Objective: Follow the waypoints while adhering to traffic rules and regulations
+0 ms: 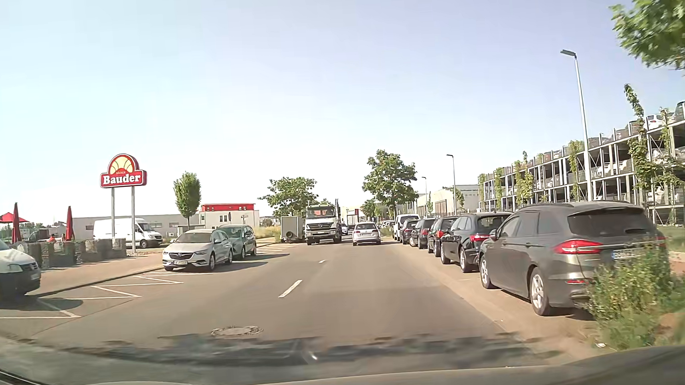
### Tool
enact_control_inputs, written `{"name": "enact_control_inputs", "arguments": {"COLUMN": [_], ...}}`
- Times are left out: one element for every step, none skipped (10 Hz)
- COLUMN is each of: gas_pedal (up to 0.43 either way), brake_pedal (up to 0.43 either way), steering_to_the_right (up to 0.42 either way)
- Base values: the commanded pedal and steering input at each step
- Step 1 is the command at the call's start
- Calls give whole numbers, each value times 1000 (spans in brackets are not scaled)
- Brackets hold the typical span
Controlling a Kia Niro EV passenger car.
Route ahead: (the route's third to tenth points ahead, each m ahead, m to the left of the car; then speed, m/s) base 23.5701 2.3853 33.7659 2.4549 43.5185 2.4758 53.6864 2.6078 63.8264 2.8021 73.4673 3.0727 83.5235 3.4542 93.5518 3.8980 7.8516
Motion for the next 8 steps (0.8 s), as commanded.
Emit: {"name": "enact_control_inputs", "arguments": {"gas_pedal": [87,87,87,87,87,87,87,87], "brake_pedal": [30,30,30,30,30,30,30,30], "steering_to_the_right": [4,5,4,4,4,3,4,3]}}
